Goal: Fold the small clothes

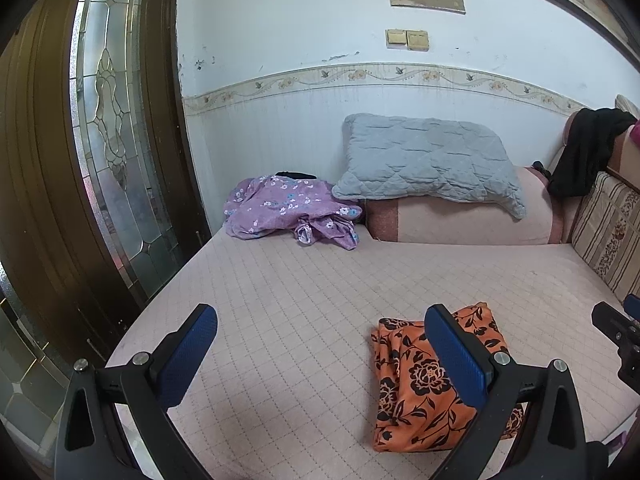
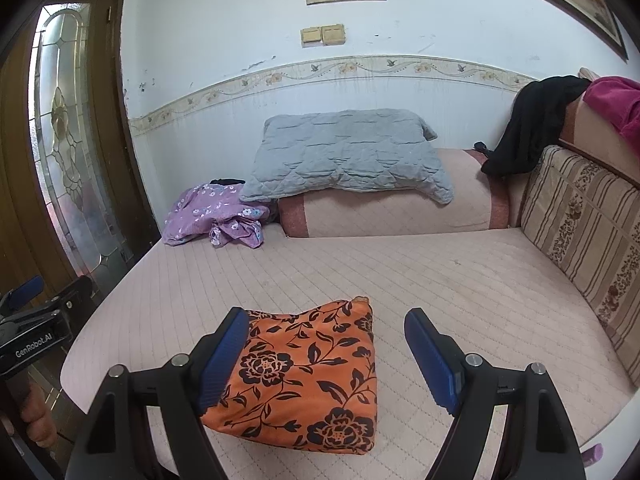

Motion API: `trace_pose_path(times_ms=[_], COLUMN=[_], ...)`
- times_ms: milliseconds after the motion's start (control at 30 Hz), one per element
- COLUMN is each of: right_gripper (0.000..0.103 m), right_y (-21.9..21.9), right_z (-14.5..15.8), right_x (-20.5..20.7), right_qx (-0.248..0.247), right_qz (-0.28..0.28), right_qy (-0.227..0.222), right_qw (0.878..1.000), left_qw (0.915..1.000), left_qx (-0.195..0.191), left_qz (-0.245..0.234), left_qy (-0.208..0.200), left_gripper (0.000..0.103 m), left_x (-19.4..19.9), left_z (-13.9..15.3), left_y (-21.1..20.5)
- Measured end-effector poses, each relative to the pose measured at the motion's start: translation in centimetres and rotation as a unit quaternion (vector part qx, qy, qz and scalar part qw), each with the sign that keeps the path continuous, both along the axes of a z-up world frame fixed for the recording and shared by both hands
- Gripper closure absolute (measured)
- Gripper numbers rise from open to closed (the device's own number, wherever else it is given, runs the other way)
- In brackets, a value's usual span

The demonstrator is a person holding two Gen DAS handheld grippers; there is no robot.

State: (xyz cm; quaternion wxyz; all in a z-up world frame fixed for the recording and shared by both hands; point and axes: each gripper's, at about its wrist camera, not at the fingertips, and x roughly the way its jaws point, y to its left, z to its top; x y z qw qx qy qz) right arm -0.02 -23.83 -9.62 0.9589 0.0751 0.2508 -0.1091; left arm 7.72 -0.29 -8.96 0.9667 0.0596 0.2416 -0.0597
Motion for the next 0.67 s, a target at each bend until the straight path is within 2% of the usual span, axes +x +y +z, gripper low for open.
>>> trace_pose_path(times_ms=[500, 667], right_gripper=[0.02, 0.02], right_y=[-0.9, -1.8], right_z=[-1.4, -2.2], right_x=[2.7, 3.8], right_qx=[0.008, 0.007], right_qz=[0.009, 0.009], right_qy=[0.012, 0.013], right_qw=[1.0, 1.0], left_qw=[0.9998, 0.9997], left_qx=[0.014, 0.007], left_qz=[-0.006, -0.015], left_qy=[0.015, 0.019], left_gripper=[0.0, 0.0], left_x=[2.4, 3.7], left_z=[-1.3, -1.8], left_y=[-1.6, -2.2])
